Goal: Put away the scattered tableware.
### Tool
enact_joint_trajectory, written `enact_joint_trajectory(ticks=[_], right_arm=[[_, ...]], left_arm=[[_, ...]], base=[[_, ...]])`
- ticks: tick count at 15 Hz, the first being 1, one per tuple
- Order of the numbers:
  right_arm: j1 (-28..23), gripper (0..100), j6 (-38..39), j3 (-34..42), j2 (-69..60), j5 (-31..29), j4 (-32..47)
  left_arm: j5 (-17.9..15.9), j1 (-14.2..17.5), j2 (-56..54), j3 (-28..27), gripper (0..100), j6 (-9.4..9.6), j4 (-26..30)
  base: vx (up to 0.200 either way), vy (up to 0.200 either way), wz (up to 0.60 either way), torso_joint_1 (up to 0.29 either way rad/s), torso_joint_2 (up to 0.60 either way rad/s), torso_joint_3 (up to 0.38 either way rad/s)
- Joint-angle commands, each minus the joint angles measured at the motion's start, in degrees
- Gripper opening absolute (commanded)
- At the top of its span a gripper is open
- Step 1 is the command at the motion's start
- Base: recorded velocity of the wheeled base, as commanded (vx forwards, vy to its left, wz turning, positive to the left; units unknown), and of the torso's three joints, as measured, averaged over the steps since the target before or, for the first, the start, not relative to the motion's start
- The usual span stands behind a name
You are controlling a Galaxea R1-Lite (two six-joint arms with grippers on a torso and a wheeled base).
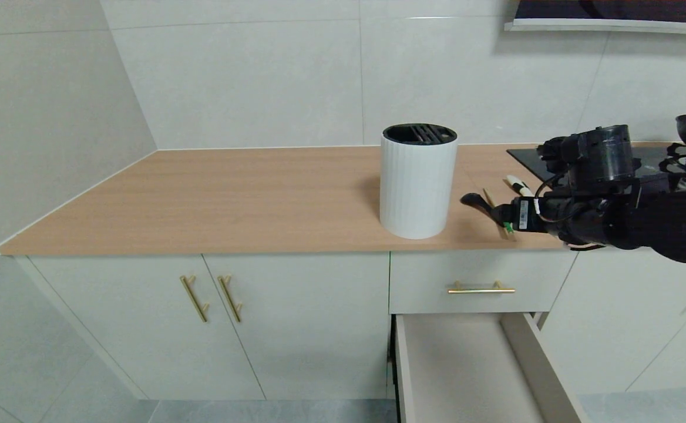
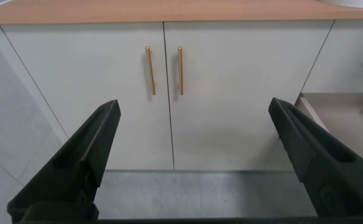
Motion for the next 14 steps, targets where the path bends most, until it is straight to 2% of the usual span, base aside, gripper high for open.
enact_joint_trajectory(ticks=[1, 4, 7, 10, 14], right_arm=[[-0.93, 100, 1.55, -1.35, 4.28, 0.01, -0.28], [-1.55, 100, 2.34, -1.79, 7.97, -0.26, -5.64], [-2.34, 100, 2.43, -2.32, 11.4, -0.35, -5.99], [-2.86, 100, 1.9, -2.05, 14.12, -0.61, -11.71], [-3.22, 100, 1.9, -2.14, 14.56, -0.61, -12.06]], left_arm=[[0.02, 0.0, 0.02, 0.0, 100, -0.01, -0.01], [0.02, 0.0, 0.02, 0.0, 100, -0.01, -0.01], [0.02, 0.0, 0.02, 0.0, 100, -0.01, -0.01], [0.02, 0.0, 0.02, 0.0, 100, -0.01, -0.01], [0.02, 0.0, 0.02, 0.0, 100, -0.01, -0.01]], base=[[0.0, 0.0, 0.0, 0.0, 0.0, 0.0], [0.0, 0.0, 0.0, 0.0, 0.0, 0.0], [0.0, 0.0, 0.0, 0.0, 0.0, 0.0], [0.0, 0.0, 0.0, 0.0, 0.0, 0.0], [0.0, 0.0, 0.0, 0.0, 0.0, 0.0]])
